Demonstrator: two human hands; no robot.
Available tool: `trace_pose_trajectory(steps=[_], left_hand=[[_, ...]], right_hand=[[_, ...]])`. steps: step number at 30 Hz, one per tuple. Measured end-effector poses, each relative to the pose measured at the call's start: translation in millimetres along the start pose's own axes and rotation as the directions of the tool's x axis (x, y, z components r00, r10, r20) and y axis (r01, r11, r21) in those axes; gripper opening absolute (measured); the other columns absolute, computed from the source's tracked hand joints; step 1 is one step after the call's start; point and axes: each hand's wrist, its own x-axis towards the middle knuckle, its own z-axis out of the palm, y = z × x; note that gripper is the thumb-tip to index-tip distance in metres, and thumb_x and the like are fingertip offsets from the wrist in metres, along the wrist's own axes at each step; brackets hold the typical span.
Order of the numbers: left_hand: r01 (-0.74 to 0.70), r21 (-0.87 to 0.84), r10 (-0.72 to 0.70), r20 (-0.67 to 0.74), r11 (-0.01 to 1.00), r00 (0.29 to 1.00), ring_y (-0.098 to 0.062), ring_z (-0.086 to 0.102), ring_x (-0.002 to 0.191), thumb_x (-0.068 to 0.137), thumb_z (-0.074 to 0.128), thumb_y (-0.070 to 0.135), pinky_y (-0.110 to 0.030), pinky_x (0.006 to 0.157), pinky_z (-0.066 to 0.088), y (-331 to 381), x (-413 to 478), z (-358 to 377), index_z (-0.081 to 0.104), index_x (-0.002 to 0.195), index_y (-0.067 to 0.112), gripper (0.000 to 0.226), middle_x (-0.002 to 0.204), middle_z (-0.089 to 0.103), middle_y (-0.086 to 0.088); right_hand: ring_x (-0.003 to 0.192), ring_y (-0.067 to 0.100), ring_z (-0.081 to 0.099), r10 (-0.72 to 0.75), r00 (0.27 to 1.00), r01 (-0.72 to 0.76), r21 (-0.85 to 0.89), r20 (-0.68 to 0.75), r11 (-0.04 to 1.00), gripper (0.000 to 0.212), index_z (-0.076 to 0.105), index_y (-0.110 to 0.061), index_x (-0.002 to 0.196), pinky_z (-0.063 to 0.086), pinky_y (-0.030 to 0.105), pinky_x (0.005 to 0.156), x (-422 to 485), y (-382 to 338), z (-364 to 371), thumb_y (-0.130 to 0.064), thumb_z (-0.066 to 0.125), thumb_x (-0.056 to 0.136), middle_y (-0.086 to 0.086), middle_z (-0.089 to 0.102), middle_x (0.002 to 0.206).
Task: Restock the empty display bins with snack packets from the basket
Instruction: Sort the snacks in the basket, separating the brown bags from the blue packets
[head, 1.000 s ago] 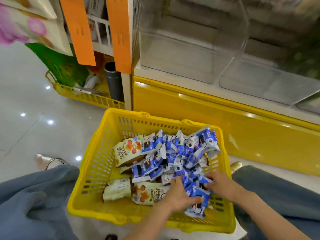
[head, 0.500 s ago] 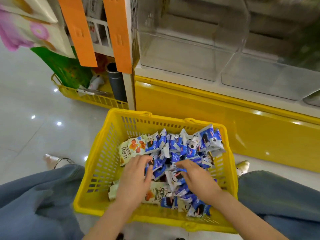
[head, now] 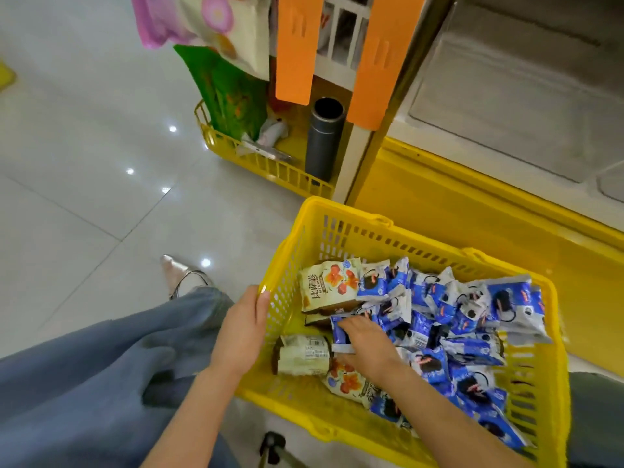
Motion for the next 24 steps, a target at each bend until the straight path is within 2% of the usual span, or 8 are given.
trace_pose_trajectory(steps=[5, 9, 13, 14, 16, 19, 22, 24], left_hand=[[-0.014, -0.010, 0.014, -0.005, 1.000, 1.000, -0.011, 0.055, 0.065, 0.097, 0.032, 0.041, -0.032, 0.057, 0.039, -4, 4, 0, 0.047, 0.081, 0.025, 0.027, 0.067, 0.056, 0.003], [0.009, -0.047, -0.010, -0.013, 0.999, 1.000, -0.017, 0.058, 0.081, 0.097, 0.035, 0.039, -0.035, 0.071, 0.046, -3, 4, 1, 0.051, 0.103, 0.021, 0.025, 0.088, 0.061, 0.002], [-0.155, 0.059, 0.165, -0.256, 0.986, 0.953, -0.006, 0.044, 0.094, 0.094, 0.050, 0.020, -0.025, 0.080, 0.039, 14, -3, 0, 0.049, 0.120, 0.016, 0.026, 0.106, 0.046, 0.006], [-0.214, 0.052, 0.220, -0.232, 0.976, 0.948, -0.002, 0.043, 0.095, 0.093, 0.052, 0.020, -0.021, 0.081, 0.038, 21, -6, 2, 0.049, 0.119, 0.018, 0.026, 0.106, 0.045, 0.009], [-0.240, -0.090, 0.242, 0.012, 0.967, 0.970, 0.008, 0.044, 0.099, 0.091, 0.054, 0.032, -0.011, 0.081, 0.038, 35, -12, 9, 0.044, 0.121, 0.032, 0.032, 0.109, 0.044, 0.019], [-0.058, -0.330, 0.209, 0.441, 0.942, 0.873, 0.013, 0.050, 0.104, 0.086, 0.060, 0.039, -0.009, 0.083, 0.044, 47, -23, 21, 0.041, 0.120, 0.041, 0.038, 0.116, 0.051, 0.023], [0.024, -0.406, 0.196, 0.490, 0.914, 0.850, 0.006, 0.062, 0.087, 0.084, 0.066, 0.032, -0.011, 0.071, 0.048, 50, -28, 28, 0.053, 0.109, 0.035, 0.029, 0.097, 0.066, 0.014], [0.068, -0.427, 0.163, 0.481, 0.902, 0.862, 0.003, 0.065, 0.081, 0.084, 0.067, 0.028, -0.013, 0.066, 0.049, 50, -29, 29, 0.058, 0.100, 0.031, 0.019, 0.089, 0.069, 0.013]], right_hand=[[0.119, 0.021, 0.046, -0.026, 0.999, 0.022, -0.096, -0.042, 0.995, 0.033, 0.050, -0.015, 0.125, 0.033, 0.029, 0.102, 13, -2, -6, -0.026, 0.050, 0.094, 0.004, 0.054, 0.128], [0.103, 0.025, 0.059, 0.011, 0.994, 0.001, 0.117, -0.104, 0.993, 0.027, 0.056, -0.013, 0.119, 0.047, 0.033, 0.081, 5, -3, -30, -0.024, 0.044, 0.097, 0.008, 0.064, 0.112], [0.067, 0.008, 0.054, -0.016, 0.990, 0.071, 0.391, -0.141, 0.918, 0.024, 0.050, -0.022, 0.119, 0.037, 0.024, 0.060, -19, -10, -56, -0.031, 0.044, 0.099, 0.001, 0.062, 0.083], [0.060, 0.003, 0.049, -0.042, 0.988, 0.105, 0.455, -0.147, 0.884, 0.018, 0.050, -0.024, 0.113, 0.036, 0.021, 0.058, -26, -13, -62, -0.033, 0.044, 0.098, -0.004, 0.057, 0.075], [0.067, -0.002, 0.052, -0.082, 0.980, 0.173, 0.567, -0.182, 0.805, 0.010, 0.054, -0.029, 0.104, 0.039, 0.015, 0.062, -37, -22, -73, -0.033, 0.048, 0.096, -0.012, 0.055, 0.078], [0.085, -0.001, 0.060, -0.065, 0.966, 0.223, 0.683, -0.250, 0.696, 0.013, 0.064, -0.028, 0.101, 0.047, 0.014, 0.073, -47, -33, -86, -0.029, 0.054, 0.094, -0.011, 0.066, 0.090], [0.089, 0.003, 0.066, -0.001, 0.971, 0.194, 0.780, -0.241, 0.595, 0.012, 0.065, -0.031, 0.100, 0.052, 0.018, 0.080, -51, -35, -96, -0.026, 0.059, 0.090, -0.009, 0.072, 0.088], [0.087, 0.001, 0.067, 0.011, 0.970, 0.187, 0.770, -0.244, 0.610, 0.012, 0.064, -0.033, 0.094, 0.051, 0.015, 0.077, -49, -31, -98, -0.024, 0.059, 0.090, -0.013, 0.072, 0.085]])
